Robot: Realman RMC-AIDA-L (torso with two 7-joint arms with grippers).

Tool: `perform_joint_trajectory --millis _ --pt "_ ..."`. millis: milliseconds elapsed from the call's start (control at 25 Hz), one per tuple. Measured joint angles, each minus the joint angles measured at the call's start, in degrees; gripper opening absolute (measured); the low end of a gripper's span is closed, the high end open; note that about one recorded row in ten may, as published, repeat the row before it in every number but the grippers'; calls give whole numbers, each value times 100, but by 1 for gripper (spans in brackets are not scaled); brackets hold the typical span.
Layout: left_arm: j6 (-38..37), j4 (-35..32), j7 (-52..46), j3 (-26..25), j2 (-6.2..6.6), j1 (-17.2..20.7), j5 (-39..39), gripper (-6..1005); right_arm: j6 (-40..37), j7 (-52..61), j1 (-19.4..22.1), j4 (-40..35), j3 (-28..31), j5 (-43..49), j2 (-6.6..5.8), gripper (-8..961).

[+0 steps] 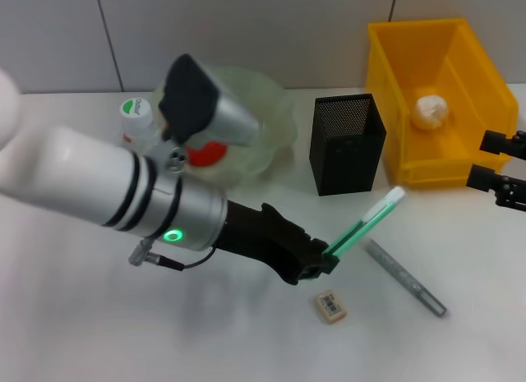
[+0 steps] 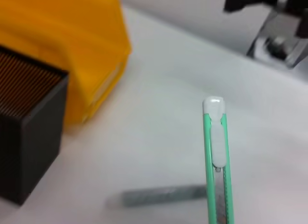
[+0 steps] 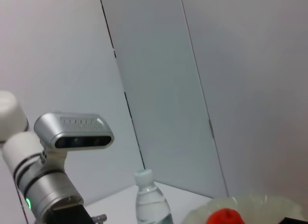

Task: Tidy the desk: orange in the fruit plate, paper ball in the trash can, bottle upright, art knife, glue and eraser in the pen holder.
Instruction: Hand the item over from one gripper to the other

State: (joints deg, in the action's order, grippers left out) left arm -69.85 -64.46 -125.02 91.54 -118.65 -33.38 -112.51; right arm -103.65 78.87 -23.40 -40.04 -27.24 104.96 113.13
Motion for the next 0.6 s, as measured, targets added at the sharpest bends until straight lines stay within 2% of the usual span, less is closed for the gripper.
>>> perform_joint_trajectory --millis 40,120,240,280,320,600 --pt "0 0 0 0 0 0 0 193 0 0 0 0 0 0 0 701" --pt "-259 129 621 -305 0 207 613 194 -195 166 46 7 154 -3 -15 701" --pt "-472 285 1037 -529 4 324 1019 195 -301 299 63 32 215 -5 -35 701" --pt "-677 585 1539 -794 8 449 1555 195 -359 361 65 60 230 -6 -47 701" --pt "-724 709 1735 -876 9 489 1734 195 -450 473 66 92 246 -7 -50 701" --pt "-696 1345 2677 -880 -33 600 2406 198 -598 786 75 184 220 10 65 700"
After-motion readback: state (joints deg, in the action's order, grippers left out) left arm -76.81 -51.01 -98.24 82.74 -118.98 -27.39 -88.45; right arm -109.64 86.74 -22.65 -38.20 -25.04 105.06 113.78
